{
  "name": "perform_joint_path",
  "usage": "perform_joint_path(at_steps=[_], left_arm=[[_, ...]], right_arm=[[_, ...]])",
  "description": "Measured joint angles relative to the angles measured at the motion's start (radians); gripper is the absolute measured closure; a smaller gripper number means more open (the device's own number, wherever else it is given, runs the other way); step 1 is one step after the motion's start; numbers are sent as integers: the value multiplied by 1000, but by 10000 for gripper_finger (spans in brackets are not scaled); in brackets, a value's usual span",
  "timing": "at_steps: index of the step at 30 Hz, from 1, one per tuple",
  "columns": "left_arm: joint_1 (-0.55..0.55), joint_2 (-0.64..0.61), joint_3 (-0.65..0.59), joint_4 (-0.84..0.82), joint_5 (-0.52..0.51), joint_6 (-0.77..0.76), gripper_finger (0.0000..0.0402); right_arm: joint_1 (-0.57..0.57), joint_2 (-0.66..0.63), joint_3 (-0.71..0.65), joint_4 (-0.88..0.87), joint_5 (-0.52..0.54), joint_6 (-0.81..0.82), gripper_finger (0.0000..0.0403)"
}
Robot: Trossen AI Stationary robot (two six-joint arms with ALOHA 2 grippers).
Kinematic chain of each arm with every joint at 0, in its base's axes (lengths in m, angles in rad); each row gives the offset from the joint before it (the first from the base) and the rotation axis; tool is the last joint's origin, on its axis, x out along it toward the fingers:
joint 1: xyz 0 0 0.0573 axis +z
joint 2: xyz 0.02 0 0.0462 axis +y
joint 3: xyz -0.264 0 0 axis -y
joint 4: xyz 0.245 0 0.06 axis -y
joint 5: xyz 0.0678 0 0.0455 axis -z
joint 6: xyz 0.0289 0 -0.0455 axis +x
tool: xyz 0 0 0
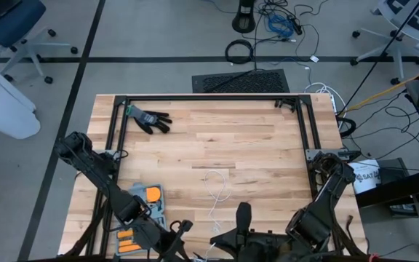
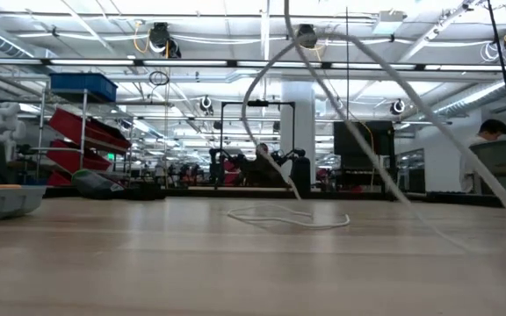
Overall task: Coil cords
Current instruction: Coil the white cable wire into the spool
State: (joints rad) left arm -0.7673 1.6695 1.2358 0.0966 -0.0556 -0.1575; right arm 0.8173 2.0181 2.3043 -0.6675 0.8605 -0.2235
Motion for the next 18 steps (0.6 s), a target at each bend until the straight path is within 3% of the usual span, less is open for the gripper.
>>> perform_joint_path(at_steps=[18], left_arm=[[0, 0, -1, 121, 54, 81, 395]], right_arm=[[-88, 83, 0, 56, -200, 69, 403]])
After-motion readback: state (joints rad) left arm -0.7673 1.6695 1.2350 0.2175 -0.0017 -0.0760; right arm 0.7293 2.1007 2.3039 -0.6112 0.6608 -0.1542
